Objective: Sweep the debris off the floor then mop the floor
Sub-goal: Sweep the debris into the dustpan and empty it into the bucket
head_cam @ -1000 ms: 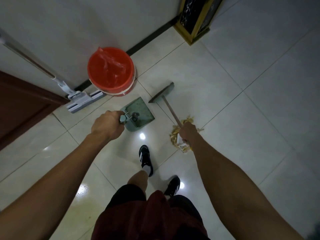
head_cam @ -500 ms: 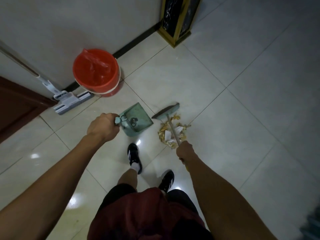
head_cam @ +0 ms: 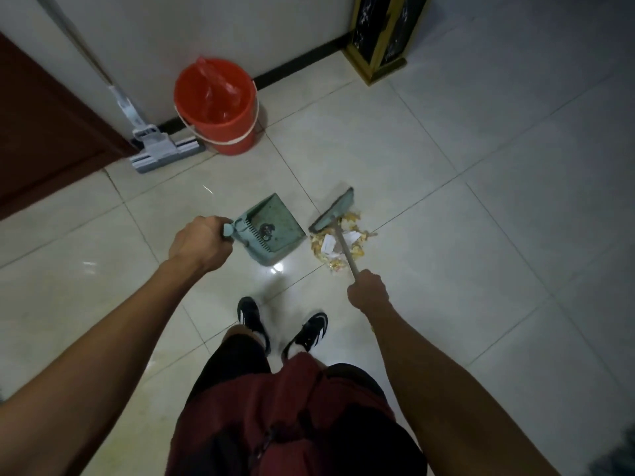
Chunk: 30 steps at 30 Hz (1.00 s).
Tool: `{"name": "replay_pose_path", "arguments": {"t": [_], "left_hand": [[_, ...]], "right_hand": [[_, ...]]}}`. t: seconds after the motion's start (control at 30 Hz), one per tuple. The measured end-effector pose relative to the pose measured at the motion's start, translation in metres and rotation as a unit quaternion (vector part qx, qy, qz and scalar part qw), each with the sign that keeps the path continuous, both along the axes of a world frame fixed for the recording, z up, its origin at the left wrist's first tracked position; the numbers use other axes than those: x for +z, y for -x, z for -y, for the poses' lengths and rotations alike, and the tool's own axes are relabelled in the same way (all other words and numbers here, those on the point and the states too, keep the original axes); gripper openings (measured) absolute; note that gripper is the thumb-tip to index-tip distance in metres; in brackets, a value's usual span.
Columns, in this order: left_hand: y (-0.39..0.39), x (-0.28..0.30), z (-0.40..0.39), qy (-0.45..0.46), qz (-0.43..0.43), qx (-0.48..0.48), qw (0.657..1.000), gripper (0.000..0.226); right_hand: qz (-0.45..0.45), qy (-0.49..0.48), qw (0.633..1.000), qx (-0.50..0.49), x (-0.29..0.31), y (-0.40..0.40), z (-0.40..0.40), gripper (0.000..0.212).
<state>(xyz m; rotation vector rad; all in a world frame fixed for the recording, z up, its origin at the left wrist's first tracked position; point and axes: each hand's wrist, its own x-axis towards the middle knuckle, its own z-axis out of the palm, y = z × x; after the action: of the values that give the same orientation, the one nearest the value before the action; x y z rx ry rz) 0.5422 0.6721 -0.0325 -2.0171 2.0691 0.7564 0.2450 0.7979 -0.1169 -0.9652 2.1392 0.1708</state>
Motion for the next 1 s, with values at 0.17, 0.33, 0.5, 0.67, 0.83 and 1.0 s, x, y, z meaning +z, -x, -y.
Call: {"name": "replay_pose_path", "arguments": {"t": [0.17, 0.33, 0.5, 0.67, 0.83, 1.0], "left_hand": [[-0.036, 0.013, -0.032, 0.005, -0.008, 0.081, 0.997, 0.019], [-0.077, 0.017, -0.076, 0.003, 0.007, 0.137, 0.990, 0.014], [-0.115, 0.020, -0.126, -0.002, 0.033, 0.180, 0.983, 0.015], [-0.145, 0.020, -0.183, -0.012, 0.038, 0.224, 0.974, 0.015], [-0.157, 0.021, -0.222, -0.012, 0.040, 0.242, 0.969, 0.016], [-0.148, 0.016, -0.243, -0.022, 0.042, 0.225, 0.973, 0.017]], "right_hand": [[0.019, 0.011, 0.997, 0.075, 0.008, -0.020, 0.004, 0.030], [0.027, 0.008, 0.989, 0.148, 0.007, -0.057, 0.008, 0.028], [0.025, -0.016, 0.975, 0.221, 0.008, -0.096, -0.011, 0.032], [0.017, -0.039, 0.959, 0.281, 0.008, -0.121, -0.041, 0.029], [-0.012, -0.063, 0.940, 0.335, 0.005, -0.127, -0.078, 0.028], [-0.058, -0.068, 0.930, 0.355, 0.011, -0.111, -0.101, 0.030]]}}
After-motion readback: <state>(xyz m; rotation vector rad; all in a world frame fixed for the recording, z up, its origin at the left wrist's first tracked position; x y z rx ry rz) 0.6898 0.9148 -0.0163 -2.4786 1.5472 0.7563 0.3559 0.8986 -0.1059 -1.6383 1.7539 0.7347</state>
